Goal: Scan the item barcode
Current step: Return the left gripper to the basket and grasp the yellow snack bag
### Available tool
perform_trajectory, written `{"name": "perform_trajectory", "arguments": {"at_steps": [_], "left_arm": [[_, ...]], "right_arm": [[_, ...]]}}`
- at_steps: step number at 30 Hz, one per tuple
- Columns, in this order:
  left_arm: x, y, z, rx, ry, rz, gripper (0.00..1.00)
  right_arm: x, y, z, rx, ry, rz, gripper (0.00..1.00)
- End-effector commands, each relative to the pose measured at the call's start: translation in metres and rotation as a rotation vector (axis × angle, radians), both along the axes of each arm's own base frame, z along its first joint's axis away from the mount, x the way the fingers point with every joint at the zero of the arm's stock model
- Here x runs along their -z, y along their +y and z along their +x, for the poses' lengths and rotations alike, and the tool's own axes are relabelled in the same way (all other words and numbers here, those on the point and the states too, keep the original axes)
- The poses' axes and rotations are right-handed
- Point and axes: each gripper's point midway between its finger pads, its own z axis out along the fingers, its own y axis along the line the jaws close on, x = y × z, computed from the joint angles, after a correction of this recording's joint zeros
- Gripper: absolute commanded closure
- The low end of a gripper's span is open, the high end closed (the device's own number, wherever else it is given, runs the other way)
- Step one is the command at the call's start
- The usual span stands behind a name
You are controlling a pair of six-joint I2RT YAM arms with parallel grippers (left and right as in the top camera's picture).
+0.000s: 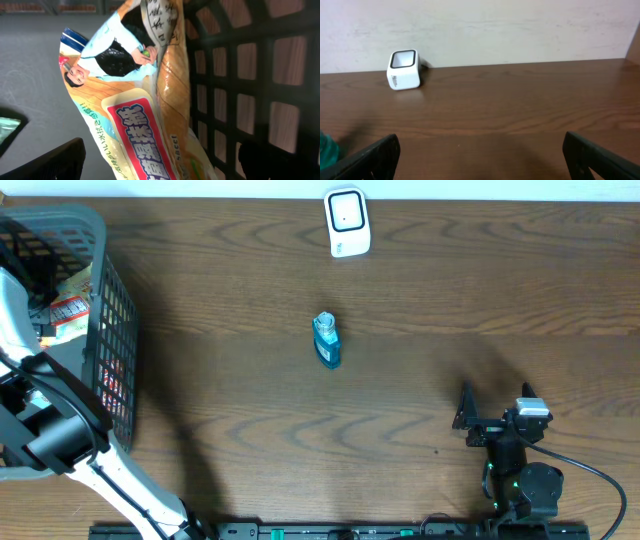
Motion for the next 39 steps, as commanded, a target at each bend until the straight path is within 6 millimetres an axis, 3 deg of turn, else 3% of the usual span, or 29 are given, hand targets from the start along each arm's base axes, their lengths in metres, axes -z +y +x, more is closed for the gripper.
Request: {"name": "perform_trajectory", "arguments": {"at_steps": [1,8,9,10,11,13,14,18,23,29,35,39], "left_arm": [[0.023,-0.003,0.000,-0.005,0.026,-0.047,0.02],[0.059,-0.018,-0.003,0.016,0.079,-0.151,0.00],[0.065,-0.021,-0.005,0.017,0.094,-0.169,0.12],[0.068,-0.024,-0.008,0.018,0.108,-0.186,0.30],[0.071,-0.027,-0.013,0.017,0.129,-0.200,0.57],[0.072,-0.029,-0.018,0.014,0.148,-0.213,0.88],[0.070,-0.029,-0.019,0.013,0.150,-0.215,0.92],[0.047,-0.025,-0.024,0.030,0.120,-0.202,0.93],[-0.022,-0.014,-0.033,0.050,0.000,-0.130,0.92],[-0.141,-0.024,-0.062,0.052,-0.213,-0.015,0.93],[-0.260,-0.069,-0.105,0.090,-0.428,0.166,0.92],[-0.324,-0.128,-0.134,0.215,-0.581,0.256,0.93]], "right_arm": [[0.001,-0.003,0.000,0.013,0.002,0.012,0.01],[0.001,-0.003,0.000,0.013,0.002,0.012,0.01],[0.001,-0.003,0.000,0.013,0.002,0.012,0.01],[0.001,-0.003,0.000,0.013,0.001,0.012,0.01],[0.001,-0.003,0.000,0.013,0.002,0.012,0.01],[0.001,-0.003,0.000,0.013,0.002,0.012,0.01],[0.001,-0.003,0.000,0.013,0.001,0.012,0.01],[0.001,-0.003,0.000,0.013,0.001,0.012,0.01],[0.001,-0.003,0.000,0.013,0.001,0.012,0.01],[0.001,-0.003,0.000,0.013,0.002,0.012,0.01],[0.001,-0.003,0.000,0.013,0.002,0.012,0.01],[0.001,-0.003,0.000,0.013,0.002,0.012,0.01]]}}
